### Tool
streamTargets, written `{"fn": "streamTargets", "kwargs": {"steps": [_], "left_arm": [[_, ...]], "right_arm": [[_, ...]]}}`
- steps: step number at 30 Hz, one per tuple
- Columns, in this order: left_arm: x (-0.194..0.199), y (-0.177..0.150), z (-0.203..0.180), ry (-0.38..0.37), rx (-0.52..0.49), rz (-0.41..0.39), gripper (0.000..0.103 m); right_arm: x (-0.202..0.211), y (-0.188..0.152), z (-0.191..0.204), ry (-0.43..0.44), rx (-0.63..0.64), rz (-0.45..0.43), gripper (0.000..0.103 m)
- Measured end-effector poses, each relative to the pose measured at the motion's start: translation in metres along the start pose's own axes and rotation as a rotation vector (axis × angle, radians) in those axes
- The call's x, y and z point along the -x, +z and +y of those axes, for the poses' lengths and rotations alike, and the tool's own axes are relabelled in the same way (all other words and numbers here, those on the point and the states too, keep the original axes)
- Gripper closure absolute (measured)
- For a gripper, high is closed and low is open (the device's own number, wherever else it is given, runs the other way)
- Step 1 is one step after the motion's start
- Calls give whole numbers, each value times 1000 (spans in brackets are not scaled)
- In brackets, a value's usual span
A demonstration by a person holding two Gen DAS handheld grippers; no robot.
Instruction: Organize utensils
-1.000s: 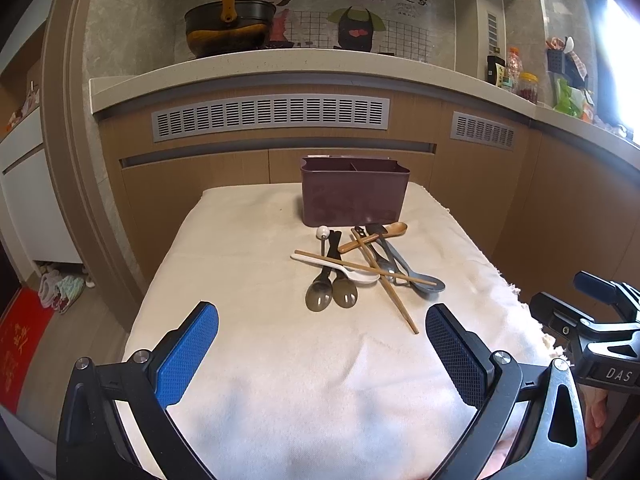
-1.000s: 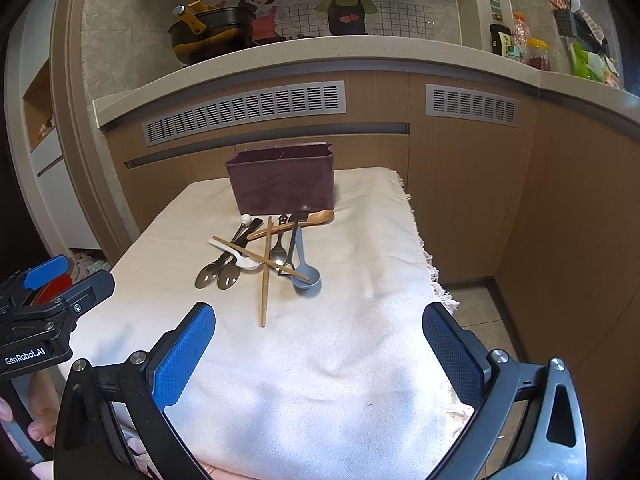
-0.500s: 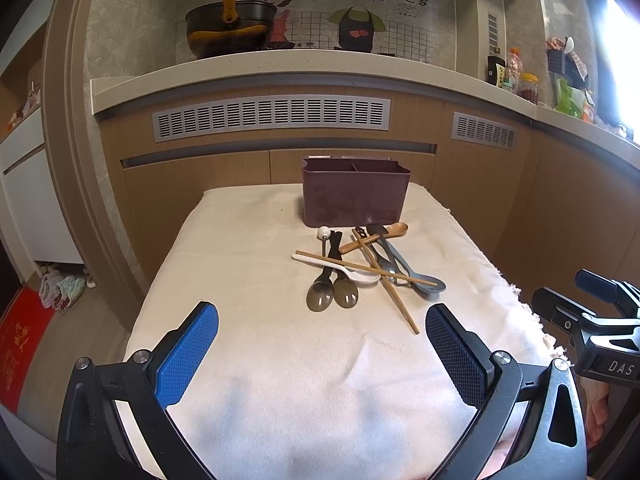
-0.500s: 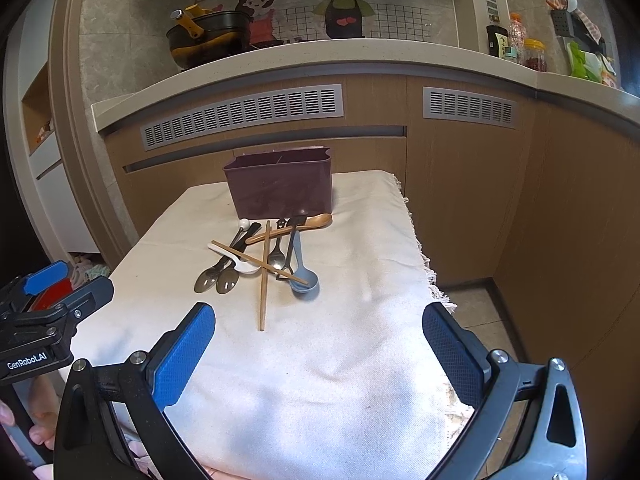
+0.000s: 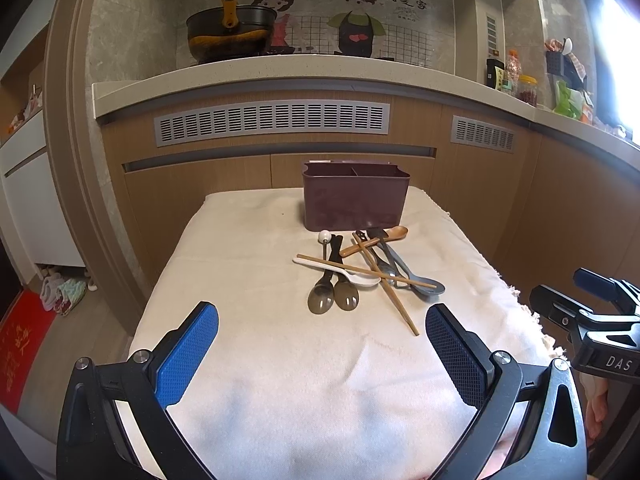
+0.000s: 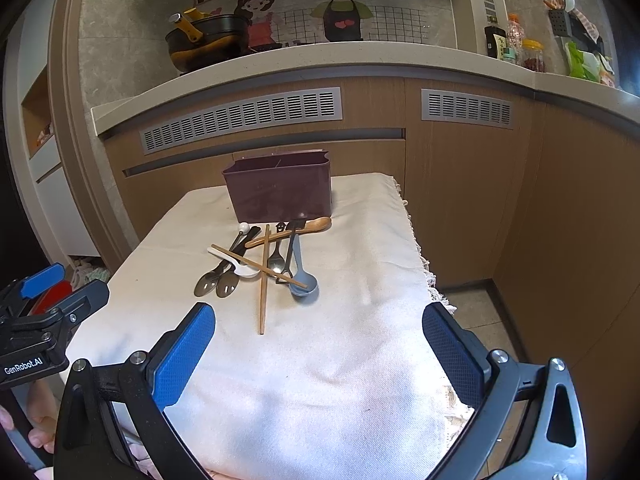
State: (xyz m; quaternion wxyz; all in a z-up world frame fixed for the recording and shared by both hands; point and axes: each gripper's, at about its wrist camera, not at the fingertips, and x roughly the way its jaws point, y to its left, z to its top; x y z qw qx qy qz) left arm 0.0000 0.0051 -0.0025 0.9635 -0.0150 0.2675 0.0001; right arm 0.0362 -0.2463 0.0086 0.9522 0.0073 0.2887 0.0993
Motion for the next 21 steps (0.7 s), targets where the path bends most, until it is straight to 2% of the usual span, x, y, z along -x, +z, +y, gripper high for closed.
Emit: {"fn": "streamTargets", "kwargs": {"steps": [21], "left_arm": [[-1,0,0,2,-4,9,0]], "right_arm": [[-2,3,3,-17,20,-22,0]]}}
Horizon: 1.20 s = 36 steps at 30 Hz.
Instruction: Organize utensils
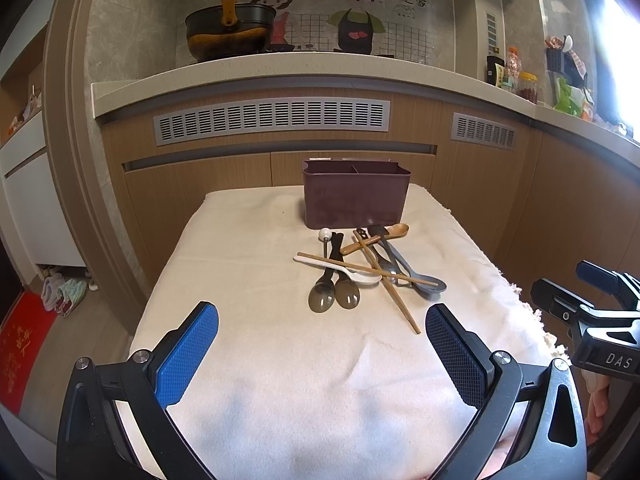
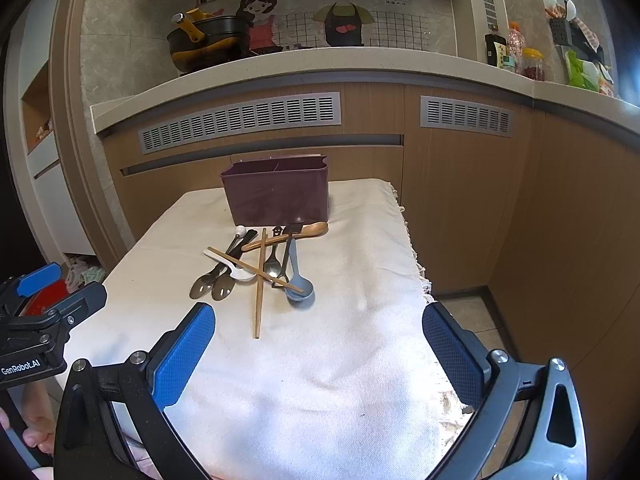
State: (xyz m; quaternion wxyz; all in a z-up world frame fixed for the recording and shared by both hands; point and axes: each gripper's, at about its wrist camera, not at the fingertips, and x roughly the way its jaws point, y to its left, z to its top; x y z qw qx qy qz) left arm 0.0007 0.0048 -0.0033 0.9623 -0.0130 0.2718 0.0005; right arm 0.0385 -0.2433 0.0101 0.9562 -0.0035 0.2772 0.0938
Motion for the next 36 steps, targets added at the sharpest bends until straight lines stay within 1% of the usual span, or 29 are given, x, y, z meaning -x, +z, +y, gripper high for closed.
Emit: {"fn": "streamTargets", "kwargs": {"steps": [5,9,15,19,23,25,29,30,31,32,33,34,36], "left_arm": [[-6,4,1,-8,-10,13,0],[-16,11,5,-24,-1,32,0],[-45,27,10,-52,-21,45,0],[-77,40,16,-65,-31,69,0],[-110,50,29,-54,-9,99,0],[-123,54,38,-44,7,101,0],[-147,57,58,-40,56,132,0],[-152,56,63,-33,69,139,0],[-158,56,68,-23,83,146,0],[-163,56,72,-14,94,150,0],[-166,56,75,-5,104,154,0],[-171,56,79,7,115,156,0],[-177,57,84,19,131,158,0]], "right_arm": [[-3,3,1,0,12,-7,0],[-9,8,-1,-20,14,-12,0],[-32,23,-2,-47,52,-25,0],[-58,33,1,-36,88,-15,0],[-94,41,3,16,103,39,0],[-114,46,4,36,121,69,0],[-156,53,9,25,160,123,1],[-167,56,10,33,162,140,4],[-180,60,12,46,158,163,13],[-192,64,13,58,151,185,18],[-206,69,17,69,143,211,27],[-218,73,21,74,138,232,34],[-239,78,31,86,131,264,42]]}}
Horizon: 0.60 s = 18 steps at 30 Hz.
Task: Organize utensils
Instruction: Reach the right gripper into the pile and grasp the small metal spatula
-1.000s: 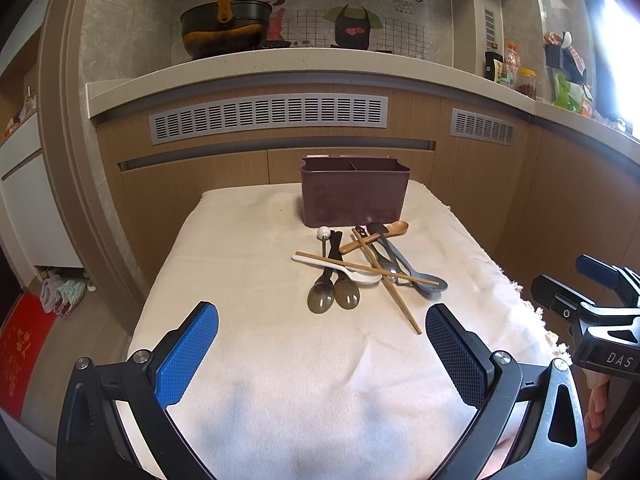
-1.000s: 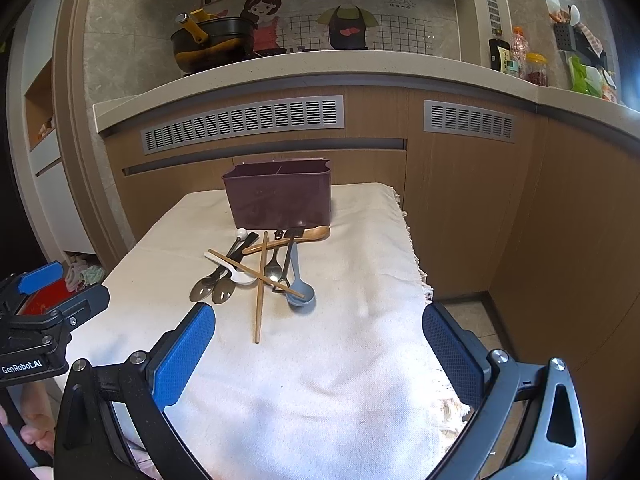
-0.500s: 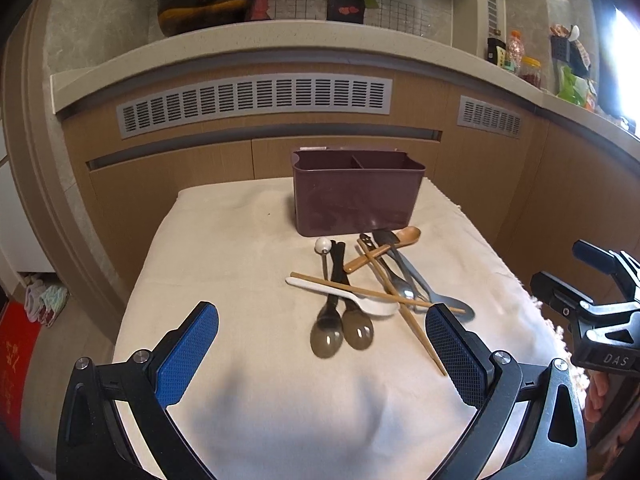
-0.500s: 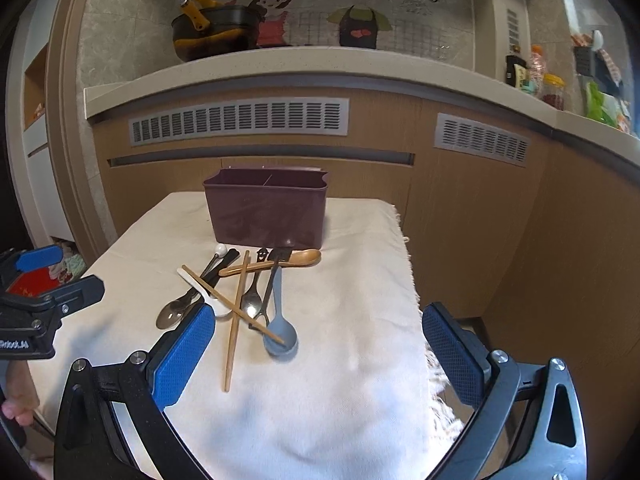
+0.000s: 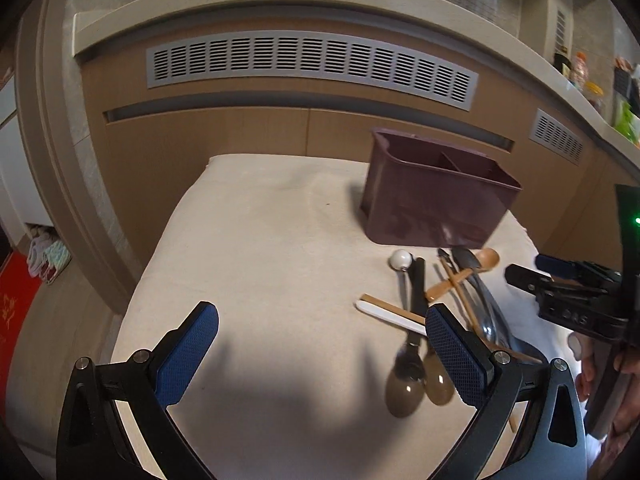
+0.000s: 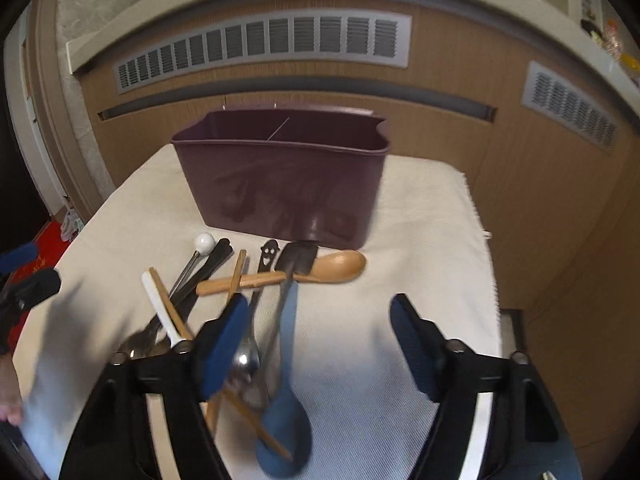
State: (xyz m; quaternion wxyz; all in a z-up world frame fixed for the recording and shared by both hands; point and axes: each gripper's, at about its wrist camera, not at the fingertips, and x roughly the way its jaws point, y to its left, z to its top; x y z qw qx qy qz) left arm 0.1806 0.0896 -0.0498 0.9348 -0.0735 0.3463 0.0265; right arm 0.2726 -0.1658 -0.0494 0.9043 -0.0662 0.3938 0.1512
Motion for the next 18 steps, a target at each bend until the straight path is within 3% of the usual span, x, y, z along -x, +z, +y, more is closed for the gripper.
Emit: {"fn": "streamTargets", "kwargs": {"steps": [4,6,13,18], "left_arm": [[-9,2,9,6,22,3,0],[-11,2,12,4,16,11,0],[-19,-6,27,3,17,40,0],[-28,-9,33,-44,67,78,0]], "right_arm": [[-46,16,16,20,-40,95,60],[-63,20,20,-6,-61,134,64],[-58,35,24,-46,-73,144,64],[-72,38,35,-105,-80,156,64]]}}
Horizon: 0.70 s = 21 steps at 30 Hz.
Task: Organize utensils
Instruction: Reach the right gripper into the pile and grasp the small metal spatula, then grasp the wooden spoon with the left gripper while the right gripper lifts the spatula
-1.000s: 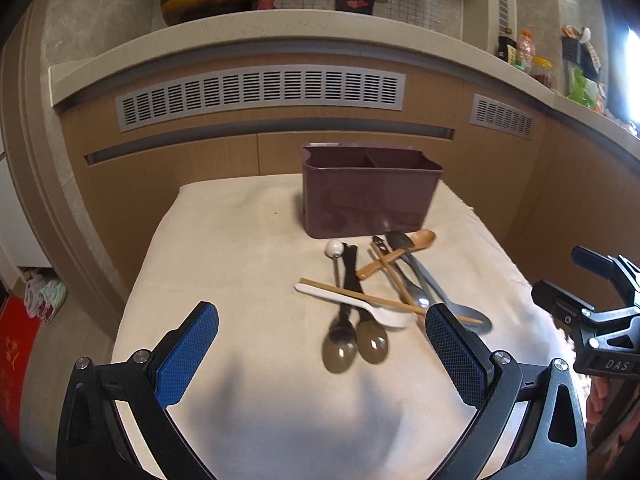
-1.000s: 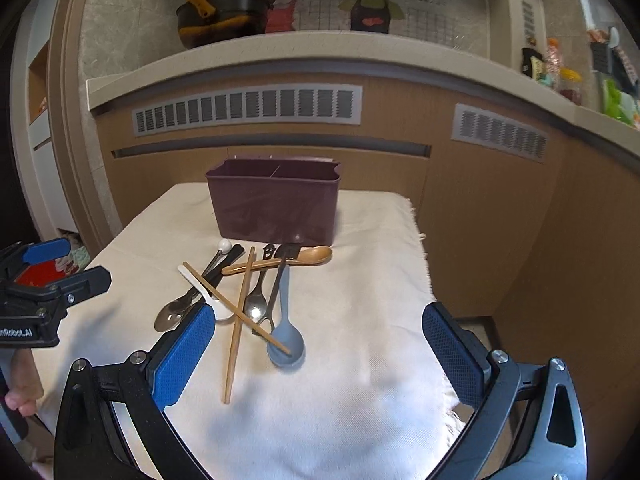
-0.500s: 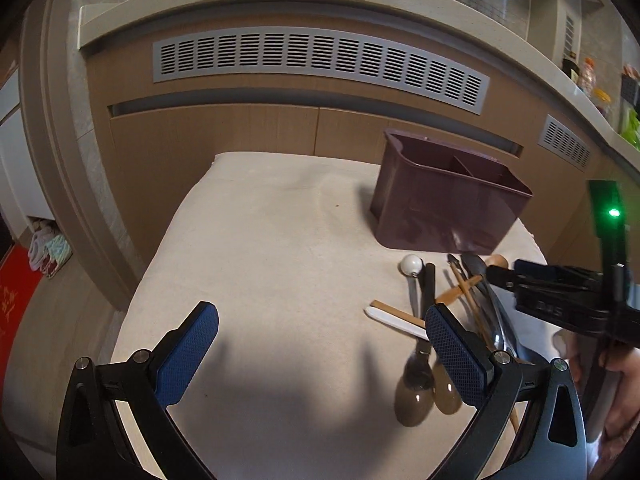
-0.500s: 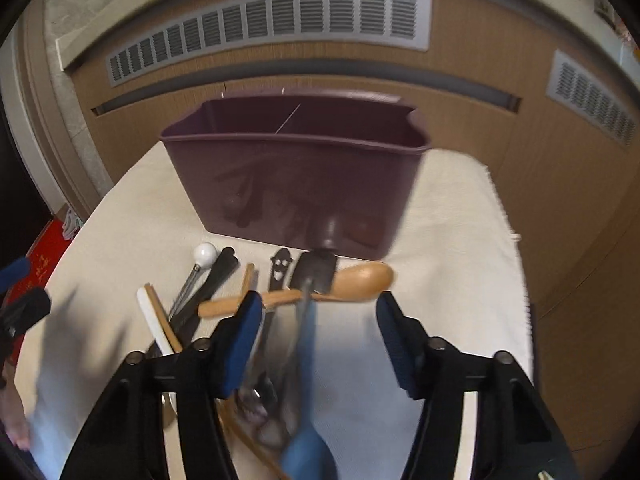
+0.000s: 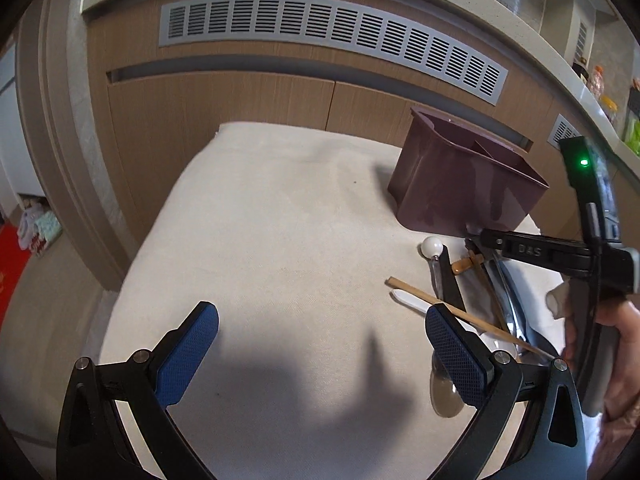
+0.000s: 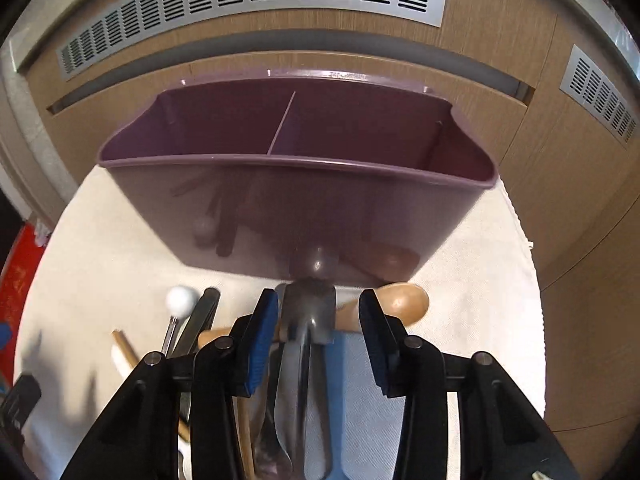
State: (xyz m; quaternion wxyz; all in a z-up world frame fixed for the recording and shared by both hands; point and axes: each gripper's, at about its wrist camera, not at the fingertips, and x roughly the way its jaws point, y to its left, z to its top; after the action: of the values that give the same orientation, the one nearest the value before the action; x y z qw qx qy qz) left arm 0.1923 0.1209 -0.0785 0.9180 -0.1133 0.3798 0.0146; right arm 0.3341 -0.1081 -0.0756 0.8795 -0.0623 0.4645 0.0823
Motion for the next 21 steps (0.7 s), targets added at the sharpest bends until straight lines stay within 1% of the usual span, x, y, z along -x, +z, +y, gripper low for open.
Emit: {"fn": "streamTargets", "kwargs": {"steps": [3,6,7,8,10,12,14,15,16,17,19,20,21], "left_arm": [[3,-1,0,-1,-16,-6,0],[6,0,2,-4,-15,-14,0],[6,0,2,-7,-11,-12,0],[5,0,2,-9,-7,-8,0],[2,1,0,-22,-7,5,0],[-1,2,-7,-43,-26,25,0],[-6,5,-20,-69,-76,45,0],[-9,6,-30,-85,-117,61,0],[-12,8,-41,-105,-160,79,0],[-15,9,-52,-122,-194,93,0],[-21,11,-74,-170,-256,112,0],[-23,13,-84,-200,-280,120,0],[-27,15,-98,-230,-311,132,3]], "right_arm": [[-12,0,4,-8,-13,34,64],[-10,-3,13,-26,50,37,63],[-8,-7,12,-31,68,37,70],[-5,-10,9,-34,81,36,74],[2,-18,1,-4,83,41,74],[10,-25,-13,25,57,46,74],[18,-31,-27,46,25,48,74],[23,-37,-36,52,7,45,74],[27,-41,-44,61,-3,40,91],[33,-43,-50,80,-14,31,97],[45,-51,-61,92,-23,16,97],[45,-55,-64,83,-18,6,97],[50,-57,-68,70,-17,-3,97]]}}
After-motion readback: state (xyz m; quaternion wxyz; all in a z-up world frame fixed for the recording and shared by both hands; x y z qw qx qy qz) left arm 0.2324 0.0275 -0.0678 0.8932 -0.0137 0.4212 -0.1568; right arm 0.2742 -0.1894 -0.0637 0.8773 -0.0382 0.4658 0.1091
